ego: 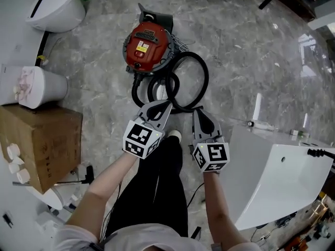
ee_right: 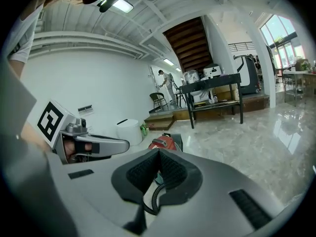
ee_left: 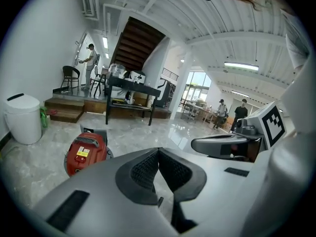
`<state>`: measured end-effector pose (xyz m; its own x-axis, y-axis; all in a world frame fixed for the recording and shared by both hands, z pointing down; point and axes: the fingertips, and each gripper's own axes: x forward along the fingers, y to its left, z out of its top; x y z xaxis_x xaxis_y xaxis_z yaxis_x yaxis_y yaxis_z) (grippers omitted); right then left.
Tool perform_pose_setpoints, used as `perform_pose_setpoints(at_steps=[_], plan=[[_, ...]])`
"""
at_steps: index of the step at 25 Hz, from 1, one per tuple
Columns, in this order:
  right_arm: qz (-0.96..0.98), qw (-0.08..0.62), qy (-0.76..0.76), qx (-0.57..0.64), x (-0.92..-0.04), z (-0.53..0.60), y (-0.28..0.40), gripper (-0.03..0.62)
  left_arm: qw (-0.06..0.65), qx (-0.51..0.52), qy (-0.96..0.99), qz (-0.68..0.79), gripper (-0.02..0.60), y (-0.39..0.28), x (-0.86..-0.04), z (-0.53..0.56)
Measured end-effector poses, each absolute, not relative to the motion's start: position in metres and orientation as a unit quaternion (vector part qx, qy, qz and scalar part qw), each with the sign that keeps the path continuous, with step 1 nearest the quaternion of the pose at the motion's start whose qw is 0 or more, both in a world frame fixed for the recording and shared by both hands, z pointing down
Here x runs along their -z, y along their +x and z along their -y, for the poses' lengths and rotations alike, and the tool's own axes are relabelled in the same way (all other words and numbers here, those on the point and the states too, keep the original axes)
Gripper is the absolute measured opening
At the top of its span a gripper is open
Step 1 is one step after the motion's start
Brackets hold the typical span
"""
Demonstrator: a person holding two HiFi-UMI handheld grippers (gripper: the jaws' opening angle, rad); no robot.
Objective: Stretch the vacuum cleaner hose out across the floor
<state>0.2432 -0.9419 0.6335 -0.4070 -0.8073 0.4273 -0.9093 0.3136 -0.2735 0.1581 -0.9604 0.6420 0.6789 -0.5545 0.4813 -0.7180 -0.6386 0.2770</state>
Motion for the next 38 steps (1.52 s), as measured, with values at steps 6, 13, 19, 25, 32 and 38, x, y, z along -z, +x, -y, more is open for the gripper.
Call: perform_pose_setpoints(at_steps=[6, 13, 19, 25, 32, 38], plan=[[0.797, 0.091, 0.543, -0.248, -0.713, 0.958, 0.242, 0.008, 0.231, -0.180, 0.889, 0.351, 0.008, 0.155, -0.720, 0.979], [0.796, 0.104, 0.544, -0.246, -0.813, 0.957, 0.240, 0.008, 0.248, -0.171, 0.886, 0.352, 0.008, 0.146, -0.823, 0.984], [0.794, 0.119, 0.537, -0.259, -0.905, 0.954, 0.246, 0.008, 0.265, -0.168, 0.878, 0.361, 0.008, 0.141, -0.914, 0.985], [0.816, 0.137, 0.494, -0.268, -0.990, 0.966, 0.237, 0.009, 0.277, -0.178, 0.866, 0.377, 0.008, 0.139, -1.003, 0.998], [0.845, 0.162, 0.435, -0.266, -1.079, 0.979, 0.218, 0.011, 0.306, -0.163, 0.859, 0.376, 0.009, 0.134, -1.089, 1.009], [0.867, 0.178, 0.363, -0.292, -1.144, 0.990, 0.194, 0.122, 0.340, -0.132, 0.861, 0.353, 0.131, 0.128, -1.130, 1.013]])
